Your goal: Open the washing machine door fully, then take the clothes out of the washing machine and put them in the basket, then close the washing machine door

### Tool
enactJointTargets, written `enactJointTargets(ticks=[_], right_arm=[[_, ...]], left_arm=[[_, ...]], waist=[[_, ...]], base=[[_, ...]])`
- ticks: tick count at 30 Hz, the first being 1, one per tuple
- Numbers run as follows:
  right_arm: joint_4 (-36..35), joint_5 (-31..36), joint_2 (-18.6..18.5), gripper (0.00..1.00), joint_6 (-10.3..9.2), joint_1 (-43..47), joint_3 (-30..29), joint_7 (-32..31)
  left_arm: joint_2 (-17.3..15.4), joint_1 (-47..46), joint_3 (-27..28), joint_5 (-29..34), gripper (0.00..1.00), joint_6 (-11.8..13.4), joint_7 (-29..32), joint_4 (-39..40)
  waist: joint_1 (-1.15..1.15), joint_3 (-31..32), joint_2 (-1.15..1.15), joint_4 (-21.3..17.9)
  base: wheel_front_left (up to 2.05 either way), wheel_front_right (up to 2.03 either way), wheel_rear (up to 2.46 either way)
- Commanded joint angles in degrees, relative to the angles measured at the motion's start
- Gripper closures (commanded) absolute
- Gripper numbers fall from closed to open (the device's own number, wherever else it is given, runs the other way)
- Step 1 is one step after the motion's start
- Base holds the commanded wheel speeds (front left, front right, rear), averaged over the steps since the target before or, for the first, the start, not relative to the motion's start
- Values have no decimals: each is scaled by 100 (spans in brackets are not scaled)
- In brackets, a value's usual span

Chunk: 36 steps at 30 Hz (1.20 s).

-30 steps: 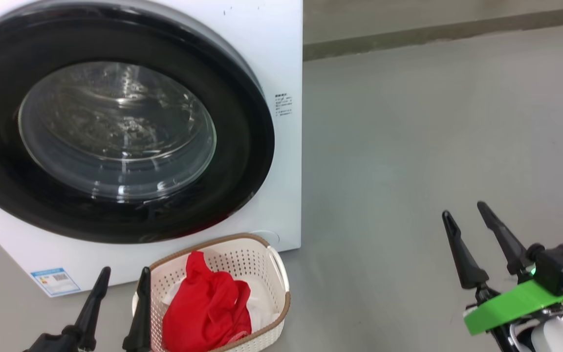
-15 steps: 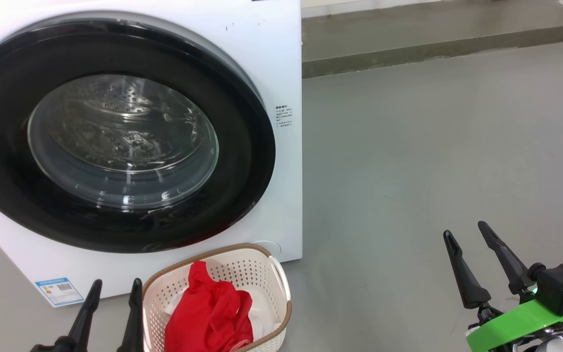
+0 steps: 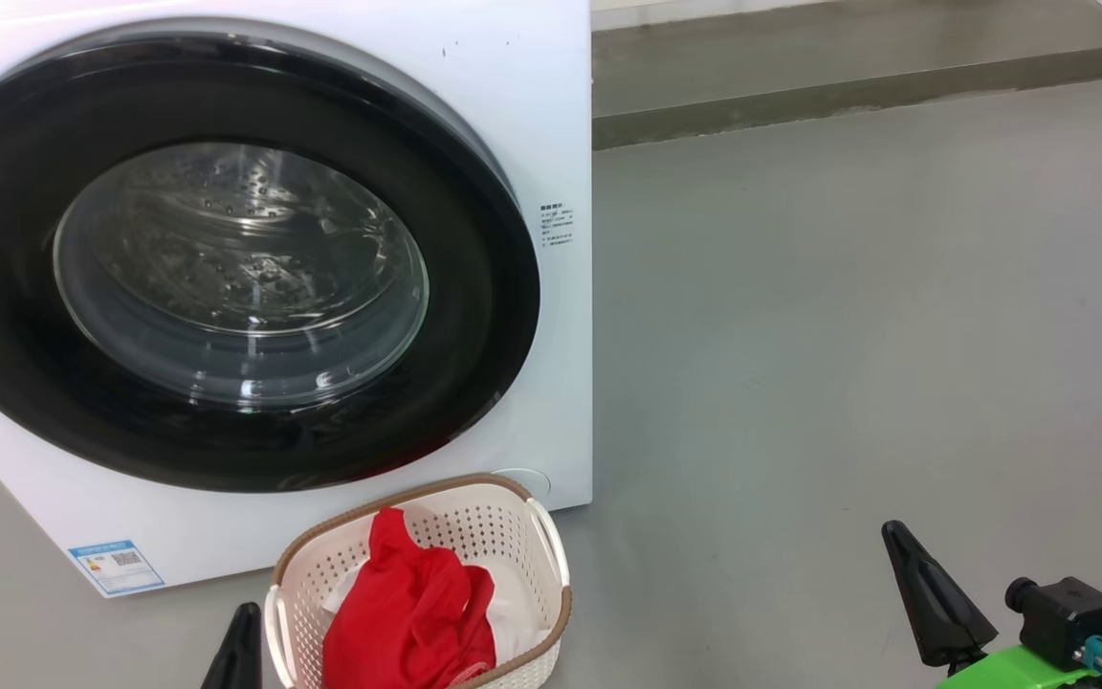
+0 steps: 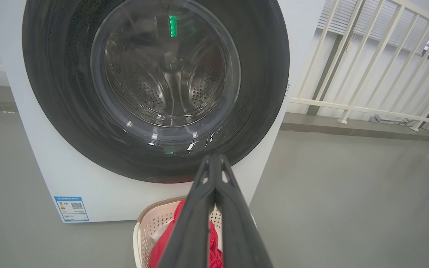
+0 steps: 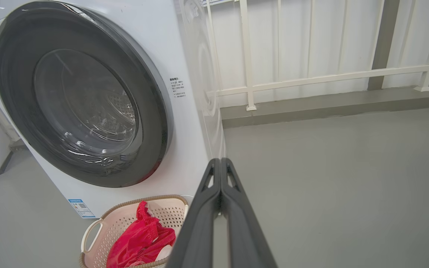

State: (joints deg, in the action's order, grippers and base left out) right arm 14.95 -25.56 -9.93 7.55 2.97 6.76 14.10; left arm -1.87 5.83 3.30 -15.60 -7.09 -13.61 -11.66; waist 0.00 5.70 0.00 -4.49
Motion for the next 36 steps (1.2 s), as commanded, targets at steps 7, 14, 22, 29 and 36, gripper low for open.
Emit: enactJointTargets(ticks=[7, 14, 22, 29, 36], right_arm=[[-147, -589, -6, 100, -1, -245, -124, -150], [-145, -916, 29, 100, -1, -282, -184, -248], [-141, -1352, 76, 100, -1, -329, -265, -380], [-138, -1730, 118, 100, -2, -370, -337, -496], [-134, -2109, 160, 100, -2, -411, -409, -612]], left_arm=[[-37, -223, 43, -642, 100, -4, 161, 112], [-40, -274, 55, -1017, 100, -6, 256, 96], [-45, -343, 73, -1516, 100, -8, 386, 71], [-49, -404, 90, -1950, 100, -11, 501, 50], [-53, -464, 108, -2386, 100, -13, 616, 28]], waist=[[0, -48, 0, 38], [0, -78, 0, 60], [0, -117, 0, 89], [0, -150, 0, 115], [0, -183, 0, 140]], base=[[0, 0, 0], [0, 0, 0], [0, 0, 0], [0, 0, 0], [0, 0, 0]])
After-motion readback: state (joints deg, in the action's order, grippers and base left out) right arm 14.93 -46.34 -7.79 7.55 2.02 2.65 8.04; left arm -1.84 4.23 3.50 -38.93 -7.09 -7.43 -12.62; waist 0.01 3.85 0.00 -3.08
